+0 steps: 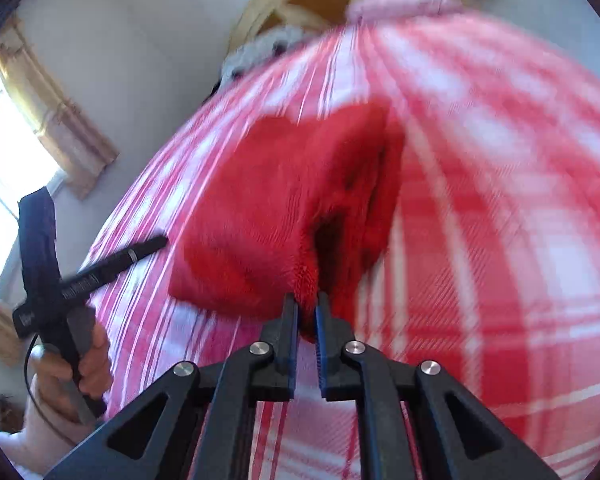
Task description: Fold small clothes
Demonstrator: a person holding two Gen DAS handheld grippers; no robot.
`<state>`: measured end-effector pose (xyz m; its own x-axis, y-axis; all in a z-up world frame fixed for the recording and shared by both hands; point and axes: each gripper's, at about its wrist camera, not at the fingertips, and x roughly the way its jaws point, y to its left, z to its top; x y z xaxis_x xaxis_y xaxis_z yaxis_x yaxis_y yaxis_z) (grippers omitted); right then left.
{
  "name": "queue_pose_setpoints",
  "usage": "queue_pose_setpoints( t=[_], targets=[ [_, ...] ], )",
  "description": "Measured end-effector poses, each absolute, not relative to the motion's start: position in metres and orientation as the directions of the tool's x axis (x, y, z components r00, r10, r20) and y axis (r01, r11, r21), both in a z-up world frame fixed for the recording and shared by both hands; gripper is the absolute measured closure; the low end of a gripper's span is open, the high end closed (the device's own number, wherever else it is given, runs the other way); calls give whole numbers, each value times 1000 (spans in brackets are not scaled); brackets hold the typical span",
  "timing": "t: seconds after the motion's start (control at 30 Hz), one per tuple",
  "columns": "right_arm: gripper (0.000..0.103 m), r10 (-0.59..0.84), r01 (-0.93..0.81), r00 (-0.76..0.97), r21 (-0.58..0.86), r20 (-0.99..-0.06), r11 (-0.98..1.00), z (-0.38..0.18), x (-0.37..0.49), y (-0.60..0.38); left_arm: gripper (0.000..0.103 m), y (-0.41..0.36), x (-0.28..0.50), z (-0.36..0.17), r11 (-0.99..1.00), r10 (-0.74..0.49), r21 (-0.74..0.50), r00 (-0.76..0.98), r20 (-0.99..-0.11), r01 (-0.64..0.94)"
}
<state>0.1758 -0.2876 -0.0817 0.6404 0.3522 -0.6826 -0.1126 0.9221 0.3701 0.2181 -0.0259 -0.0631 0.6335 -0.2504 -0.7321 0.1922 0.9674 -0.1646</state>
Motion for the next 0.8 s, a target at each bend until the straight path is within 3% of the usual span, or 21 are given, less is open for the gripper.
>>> queue_pose_setpoints(
  t=[0.13, 0.33, 0.4, 0.6, 0.8],
  targets=[
    [93, 271, -148, 758, 248, -593, 957, -48, 182, -266, 10, -45, 229, -69, 981, -179, -88, 636, -751, 172],
    [93, 180, -148, 725, 104, -664, 983, -76, 239, -236, 10, -67, 228, -73, 987, -103, 10, 667, -738, 163],
    [93, 160, -129, 695, 97, -701, 987, -97, 246, -241, 10, -71, 226, -75, 985, -84, 41, 678, -730, 167],
    [93, 204, -122, 721, 169, -663, 978, -110, 230, -260, 5, -73, 229, -85, 985, -89, 32, 668, -738, 167],
    [91, 149, -119, 735, 91, -662, 989, -109, 226, -248, 2, -71, 227, -88, 989, -89, 12, 666, -740, 146]
  ],
)
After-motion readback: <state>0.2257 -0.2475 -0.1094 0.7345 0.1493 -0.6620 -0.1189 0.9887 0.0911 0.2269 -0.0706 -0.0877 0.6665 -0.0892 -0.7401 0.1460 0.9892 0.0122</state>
